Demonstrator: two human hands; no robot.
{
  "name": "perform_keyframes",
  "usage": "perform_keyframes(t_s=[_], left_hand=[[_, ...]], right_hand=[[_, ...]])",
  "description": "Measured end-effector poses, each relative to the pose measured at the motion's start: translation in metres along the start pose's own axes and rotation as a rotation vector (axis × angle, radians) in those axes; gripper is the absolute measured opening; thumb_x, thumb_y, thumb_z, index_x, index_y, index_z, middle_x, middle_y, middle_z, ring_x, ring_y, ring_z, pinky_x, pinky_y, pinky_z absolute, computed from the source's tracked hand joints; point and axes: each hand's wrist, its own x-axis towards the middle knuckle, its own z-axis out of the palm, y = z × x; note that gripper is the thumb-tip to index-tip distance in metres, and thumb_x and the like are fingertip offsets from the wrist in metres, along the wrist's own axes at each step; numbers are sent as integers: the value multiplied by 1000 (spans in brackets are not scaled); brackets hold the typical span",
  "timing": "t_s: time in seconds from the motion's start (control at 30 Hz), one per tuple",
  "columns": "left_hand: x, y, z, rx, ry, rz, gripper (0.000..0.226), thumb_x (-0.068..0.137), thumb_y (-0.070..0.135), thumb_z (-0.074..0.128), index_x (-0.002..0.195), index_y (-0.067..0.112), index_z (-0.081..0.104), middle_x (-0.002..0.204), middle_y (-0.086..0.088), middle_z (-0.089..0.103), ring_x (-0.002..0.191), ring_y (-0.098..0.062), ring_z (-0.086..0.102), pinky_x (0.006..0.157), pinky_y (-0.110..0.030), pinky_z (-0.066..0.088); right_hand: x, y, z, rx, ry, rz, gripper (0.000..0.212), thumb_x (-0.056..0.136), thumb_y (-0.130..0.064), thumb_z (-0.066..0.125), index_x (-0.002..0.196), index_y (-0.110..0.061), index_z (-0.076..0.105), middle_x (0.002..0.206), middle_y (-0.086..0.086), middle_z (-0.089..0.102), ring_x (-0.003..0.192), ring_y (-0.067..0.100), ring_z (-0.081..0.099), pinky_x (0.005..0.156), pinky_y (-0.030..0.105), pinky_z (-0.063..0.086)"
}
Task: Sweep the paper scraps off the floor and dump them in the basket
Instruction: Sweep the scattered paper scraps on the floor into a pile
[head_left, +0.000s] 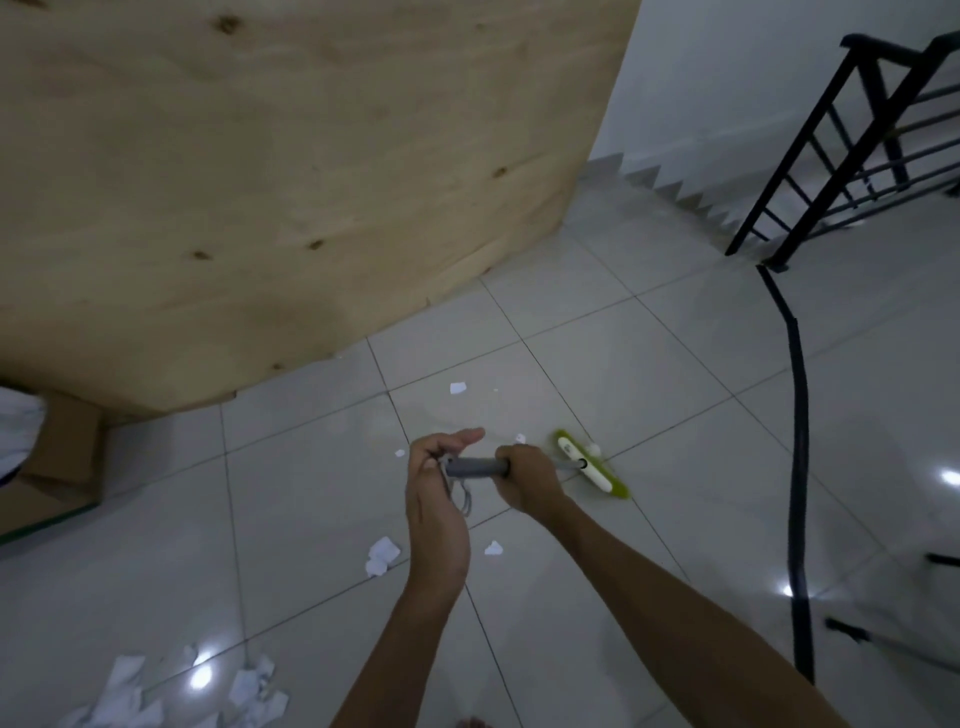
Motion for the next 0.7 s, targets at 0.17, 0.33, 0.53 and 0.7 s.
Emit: perform_keyframes(t_s=[0.17,0.33,0.53,0.7], left_hand=[[14,47,-32,-75,64,83,36,92,-1,23,76,11,53,77,1,71,88,-21,67,82,-22,50],[16,93,-65,-95,60,174,26,82,9,27,75,13,52,67,4,69,76,-17,67,75,-22,51],[5,136,-115,-86,46,244,24,79,12,27,71,11,50,58,1,64,63,-17,63,69,-24,52],[-3,162,-174,-30,44,301,27,82,15,26,71,11,50,55,2,62,57,-15,61,61,-24,52]], right_hand=[[-14,-57,13,77,-2,-16,20,92,-21,53,100,-8,66,99,11,69,94,24,64,76,22,42],[-36,-114,25,125,-22,-41,28,94,-29,53,109,-9,65,106,10,69,99,26,64,84,27,47],[-76,-176,49,229,-43,-76,32,94,-33,54,108,-8,66,100,11,70,80,22,59,72,26,44],[-106,-234,82,285,-97,-100,19,93,-33,55,83,-18,54,66,-1,53,60,16,48,57,23,37]])
